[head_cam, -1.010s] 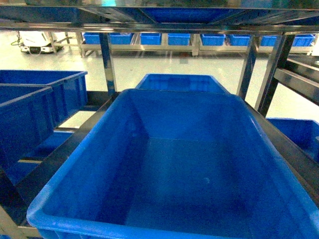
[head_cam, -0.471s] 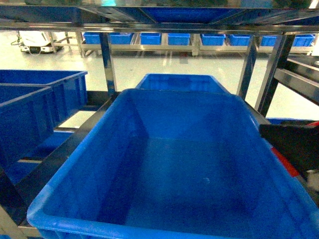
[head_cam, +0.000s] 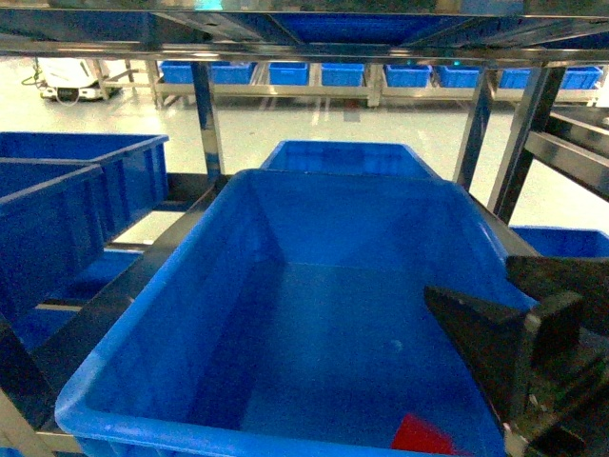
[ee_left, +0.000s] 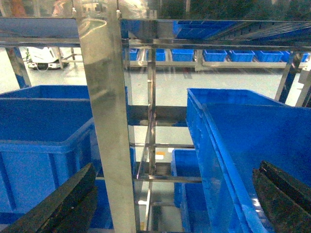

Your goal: Pick red block from blue box to shelf

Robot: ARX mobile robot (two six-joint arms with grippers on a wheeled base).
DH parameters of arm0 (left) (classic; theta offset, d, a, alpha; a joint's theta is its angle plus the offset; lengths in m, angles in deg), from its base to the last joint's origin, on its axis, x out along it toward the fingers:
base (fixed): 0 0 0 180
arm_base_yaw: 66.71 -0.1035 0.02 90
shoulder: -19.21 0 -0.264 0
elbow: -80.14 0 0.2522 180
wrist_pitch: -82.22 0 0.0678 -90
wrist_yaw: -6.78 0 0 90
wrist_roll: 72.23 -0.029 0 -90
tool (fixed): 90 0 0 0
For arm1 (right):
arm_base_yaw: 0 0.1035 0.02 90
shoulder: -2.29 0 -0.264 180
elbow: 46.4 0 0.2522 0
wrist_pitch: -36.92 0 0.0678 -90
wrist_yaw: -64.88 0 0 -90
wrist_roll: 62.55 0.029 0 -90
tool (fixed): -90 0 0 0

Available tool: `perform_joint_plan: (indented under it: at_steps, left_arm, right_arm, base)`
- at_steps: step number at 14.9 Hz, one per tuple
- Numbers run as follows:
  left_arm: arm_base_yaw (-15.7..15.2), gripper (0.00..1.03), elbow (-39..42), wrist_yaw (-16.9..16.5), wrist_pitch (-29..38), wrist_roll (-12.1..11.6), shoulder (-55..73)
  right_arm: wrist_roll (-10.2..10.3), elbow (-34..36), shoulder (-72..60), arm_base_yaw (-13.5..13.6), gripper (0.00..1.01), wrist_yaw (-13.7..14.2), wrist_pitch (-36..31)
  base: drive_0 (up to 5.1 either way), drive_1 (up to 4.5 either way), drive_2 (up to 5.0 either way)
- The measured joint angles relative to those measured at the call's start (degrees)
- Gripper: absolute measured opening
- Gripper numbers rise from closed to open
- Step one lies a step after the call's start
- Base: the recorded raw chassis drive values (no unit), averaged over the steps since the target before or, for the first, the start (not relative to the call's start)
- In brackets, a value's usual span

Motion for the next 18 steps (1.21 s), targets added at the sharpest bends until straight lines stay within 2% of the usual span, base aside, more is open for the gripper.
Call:
perform_joint_plan:
  at_steps: [2,4,5,7,8,9,10,11,12,13,14,15,18]
  left_arm:
    - [0.0,0.98,0.0,0.0,0.0,0.0,0.0]
    - [0.0,0.98,0.0,0.0,0.0,0.0,0.0]
    - [0.0,0.98,0.0,0.0,0.0,0.0,0.0]
    - [0.0,0.98,0.0,0.0,0.0,0.0,0.0]
    - [0.0,0.98,0.0,0.0,0.0,0.0,0.0]
    - [0.0,0.98,0.0,0.0,0.0,0.0,0.0]
    - [0.0,0.98,0.0,0.0,0.0,0.0,0.0]
    - [0.0,0.98,0.0,0.0,0.0,0.0,0.0]
    - [0.0,0.98,0.0,0.0,0.1,0.0,0.0]
    - [0.0,0.98,0.0,0.0,-0.1,0.0,0.0]
    - [0.0,0.98,0.0,0.0,0.0,0.0,0.0]
    - [0.0,0.98,0.0,0.0,0.0,0.0,0.0]
    - [0.0,0.98,0.0,0.0,0.0,0.0,0.0]
  right_arm:
    - [0.1,4.4,7.4,-2.8,1.0,-1.2,3.0]
    - [0.2,9.2,17.9,-7.4,0.98,-4.4,11.6]
    - [0.3,10.4,26.4,-11.8,0.98,-7.1,20.2]
    - [0.1,9.3,49.5,-24.1,0.98,-15.6,42.1]
    - [-1.4,7.3,59.5,-31.0,0.98,-19.6,51.8]
    - [-3.8,6.8,65.8,-35.6,0.98,-18.5,54.6]
    - [-6.9,6.8,70.0,-36.4,0.98,-14.0,55.3]
    - [-9.0,6.8,71.4,-34.0,0.98,-11.9,53.7]
    - [-7.8,7.9,73.2,-27.8,0.88,-2.0,49.9]
    - [-6.4,9.3,75.1,-22.6,0.76,4.8,49.6]
    - [-5.8,10.3,75.1,-22.4,0.63,8.7,49.6]
    - [-5.4,11.3,75.5,-22.8,0.5,9.7,49.6]
    - [-5.2,12.8,77.2,-22.7,0.1,9.6,48.8]
  base:
    - [0.0,0.0,0.0]
    - [0.0,0.0,0.0]
    - [0.0,0.0,0.0]
    - [0.0,0.0,0.0]
    - [0.0,0.0,0.0]
    - [0.0,0.0,0.0]
    - [0.0,0.0,0.0]
    - [0.0,0.0,0.0]
    - [0.0,0.0,0.0]
    - [0.0,0.0,0.0]
    - [0.0,0.0,0.0]
    - [0.0,0.0,0.0]
    - [0.0,0.0,0.0]
